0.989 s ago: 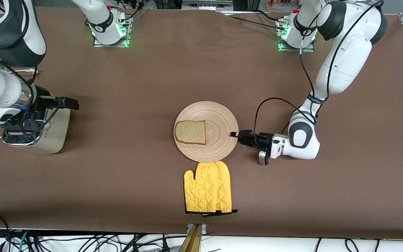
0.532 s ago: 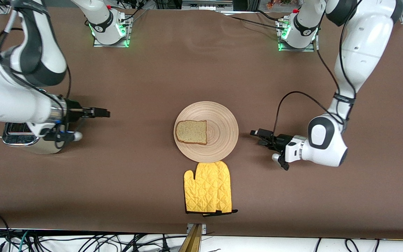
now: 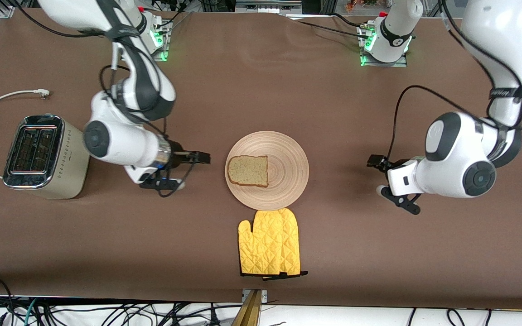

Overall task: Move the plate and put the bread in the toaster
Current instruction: 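Release the plate and withdraw the left gripper while the right gripper reaches the bread, then lower the right gripper onto the bread slice and grasp it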

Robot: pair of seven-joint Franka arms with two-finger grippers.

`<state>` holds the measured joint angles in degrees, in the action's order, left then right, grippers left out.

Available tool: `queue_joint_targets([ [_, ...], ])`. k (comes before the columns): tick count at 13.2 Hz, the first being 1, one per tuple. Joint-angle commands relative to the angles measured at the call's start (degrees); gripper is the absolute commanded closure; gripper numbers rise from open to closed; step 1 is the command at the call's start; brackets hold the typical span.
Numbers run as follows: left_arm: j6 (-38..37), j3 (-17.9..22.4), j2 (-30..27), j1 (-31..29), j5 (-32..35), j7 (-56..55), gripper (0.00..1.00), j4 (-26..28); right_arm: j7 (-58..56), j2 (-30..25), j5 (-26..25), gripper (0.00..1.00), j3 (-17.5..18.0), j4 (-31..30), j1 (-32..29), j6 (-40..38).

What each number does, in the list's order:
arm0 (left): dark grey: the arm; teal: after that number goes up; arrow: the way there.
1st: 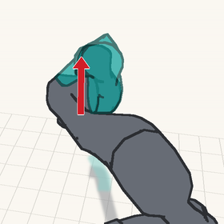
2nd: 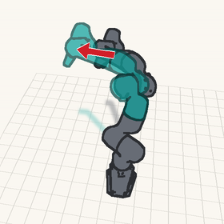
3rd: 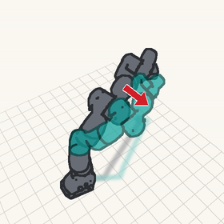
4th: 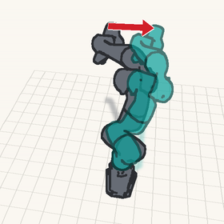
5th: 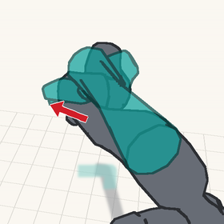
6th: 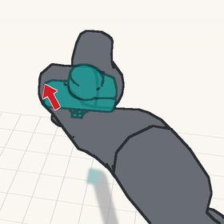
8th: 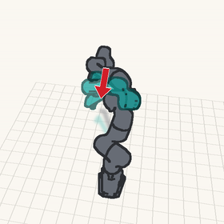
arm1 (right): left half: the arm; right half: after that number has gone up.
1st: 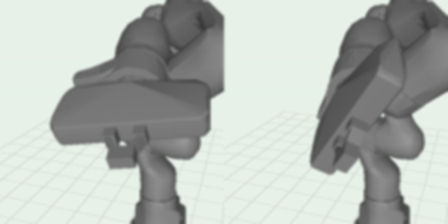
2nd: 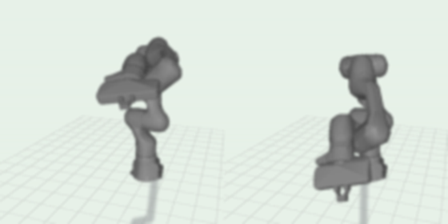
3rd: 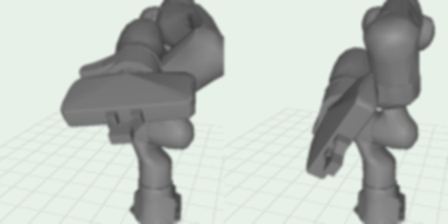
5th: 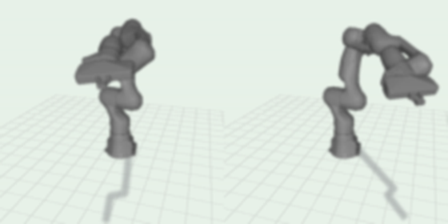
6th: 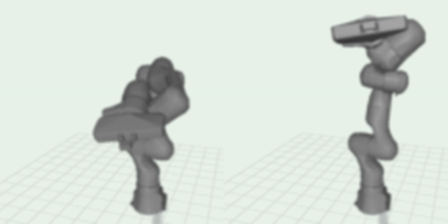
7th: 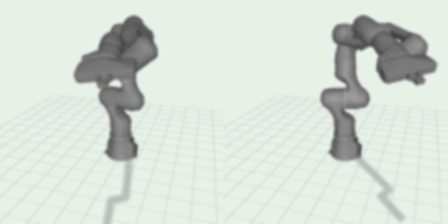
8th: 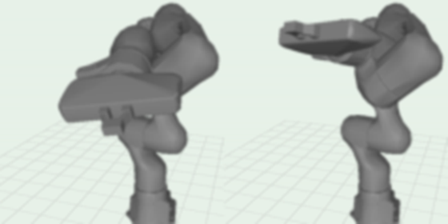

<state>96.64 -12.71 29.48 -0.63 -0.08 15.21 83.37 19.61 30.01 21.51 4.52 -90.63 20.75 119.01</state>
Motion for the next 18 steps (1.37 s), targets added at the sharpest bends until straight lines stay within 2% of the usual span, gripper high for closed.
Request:
queue_joint_targets([
  [1, -5.82, -1.17, -10.11, 1.16, 8.51, -5.44, 0.00, 1.53, 3.32, 3.99, 0.03, 0.00, -0.47, 1.33, 3.41, 5.77],
  [3, -8.30, -0.21, -16.01, 1.16, 8.34, -12.46, 0.00, 1.27, 3.42, 5.93, -0.85, 0.00, -0.56, 1.33, 4.38, 8.86],
  [5, -7.87, 5.48, -25.13, 3.77, 7.73, -13.18, 0.00, 6.59, 4.03, 7.34, -5.40, 0.00, -0.56, 1.42, 5.44, 10.71],
  [6, -6.74, 8.20, -27.78, 3.97, 6.60, -12.84, 0.00, 8.37, 5.34, 8.22, -6.12, 0.00, -0.56, 1.42, 5.88, 12.11],
  [8, -5.24, 10.16, -30.43, 1.70, -1.99, -12.93, 0.00, 10.40, 6.32, 9.62, -6.48, 0.00, -0.74, 1.51, 7.37, 14.31],
  [10, -5.23, 9.90, -30.36, 1.16, -1.85, -13.19, 0.00, 9.71, 6.32, 10.51, -6.92, 0.01, -0.83, 1.59, 7.99, 16.16],
  [14, -5.94, 10.16, -27.37, -1.04, -2.73, -12.58, 0.00, 6.82, 9.04, 11.83, -11.48, 0.01, -0.83, 3.08, 9.22, 16.52],
  [18, -5.94, 10.08, -26.14, -1.04, -2.64, -12.66, 0.00, 5.40, 9.40, 12.79, -12.80, 0.01, -0.83, 3.88, 10.18, 16.61],
])
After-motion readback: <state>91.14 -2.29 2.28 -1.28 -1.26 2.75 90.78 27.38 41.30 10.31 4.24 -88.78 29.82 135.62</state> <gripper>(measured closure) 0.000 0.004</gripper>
